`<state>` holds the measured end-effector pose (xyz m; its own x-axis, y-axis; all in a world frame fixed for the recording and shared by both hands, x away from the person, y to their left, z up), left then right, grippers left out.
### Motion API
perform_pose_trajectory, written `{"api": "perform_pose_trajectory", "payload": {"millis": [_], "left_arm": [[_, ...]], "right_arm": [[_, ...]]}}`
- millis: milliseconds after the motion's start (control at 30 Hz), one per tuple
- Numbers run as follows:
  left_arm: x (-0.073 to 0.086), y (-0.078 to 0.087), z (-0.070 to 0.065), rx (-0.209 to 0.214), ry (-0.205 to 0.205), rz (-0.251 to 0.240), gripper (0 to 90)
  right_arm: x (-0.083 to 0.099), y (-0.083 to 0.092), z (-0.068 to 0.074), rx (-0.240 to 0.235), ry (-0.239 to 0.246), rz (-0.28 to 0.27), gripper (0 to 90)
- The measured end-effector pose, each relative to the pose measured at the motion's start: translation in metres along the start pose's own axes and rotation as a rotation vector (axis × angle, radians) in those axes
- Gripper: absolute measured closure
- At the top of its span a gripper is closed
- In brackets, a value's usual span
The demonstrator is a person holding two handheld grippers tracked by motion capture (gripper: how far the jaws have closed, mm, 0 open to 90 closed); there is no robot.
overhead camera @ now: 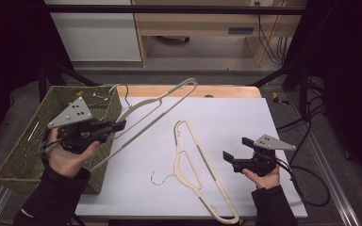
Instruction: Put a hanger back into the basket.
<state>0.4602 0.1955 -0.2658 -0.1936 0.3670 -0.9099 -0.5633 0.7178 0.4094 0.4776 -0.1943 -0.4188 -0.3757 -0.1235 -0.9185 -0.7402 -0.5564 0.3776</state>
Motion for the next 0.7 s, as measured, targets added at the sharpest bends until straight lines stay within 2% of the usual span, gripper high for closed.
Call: {"api": "perform_pose_trajectory", "payload": {"millis": [133,267,300,333,367,400,467,533,567,600,633,700], "left_arm": [[-0.005,0.01,0.01,-0.006,0.002,-0.015,86.1],[-0.009,0.029,0.03,-0.062,-0.012,-0.022,86.1],[-0.009,0.029,0.03,-0.062,-0.012,-0.022,86.1],[-0.009,0.037,0.038,-0.073,-0.003,-0.021,86.1],[-0.009,0.037,0.038,-0.073,-0.003,-0.021,86.1],[-0.008,0.044,0.046,-0.08,-0.002,-0.028,86.1],[-0.008,0.047,0.05,-0.086,-0.005,-0.029,86.1],[-0.005,0.057,0.063,-0.111,0.003,-0.035,86.1],[-0.005,0.057,0.063,-0.111,0.003,-0.035,86.1],[-0.002,0.063,0.073,-0.131,0.01,-0.033,86.1],[-0.002,0.063,0.073,-0.131,0.01,-0.033,86.1],[0.002,0.067,0.081,-0.145,0.014,-0.031,86.1]], "right_arm": [[0.0,0.0,0.0,0.004,0.006,-0.001,6.5],[0.0,0.0,-0.001,0.005,-0.002,0.0,6.4],[0.0,0.0,-0.002,0.008,-0.002,0.0,6.4],[0.001,0.0,-0.002,0.007,-0.001,0.002,6.4],[0.001,0.0,-0.002,0.007,-0.002,0.001,6.3],[0.001,0.0,-0.002,0.006,0.001,0.003,6.3],[0.001,0.0,-0.002,0.006,-0.002,0.004,6.3],[0.001,-0.001,-0.002,0.004,-0.005,0.004,6.3],[0.001,-0.001,-0.002,0.003,-0.007,0.005,6.4],[0.001,-0.001,-0.002,0.005,-0.006,0.005,6.3],[0.001,-0.001,-0.002,0.005,-0.006,0.005,6.3],[0.002,-0.001,-0.003,0.007,-0.002,0.007,6.3]]}}
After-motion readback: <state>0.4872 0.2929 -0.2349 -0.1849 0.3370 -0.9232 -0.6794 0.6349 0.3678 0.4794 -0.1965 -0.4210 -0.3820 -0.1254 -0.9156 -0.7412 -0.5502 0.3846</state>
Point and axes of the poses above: each handheld gripper's, and its own axes: y roughly backward along the jaws, x roughly out of its underside, z roughly to its left, the point moved 6 cm from there along -y, roughly forward along the jaws, and after that the axes turned 3 degrees about x, right-handed, at the moved point
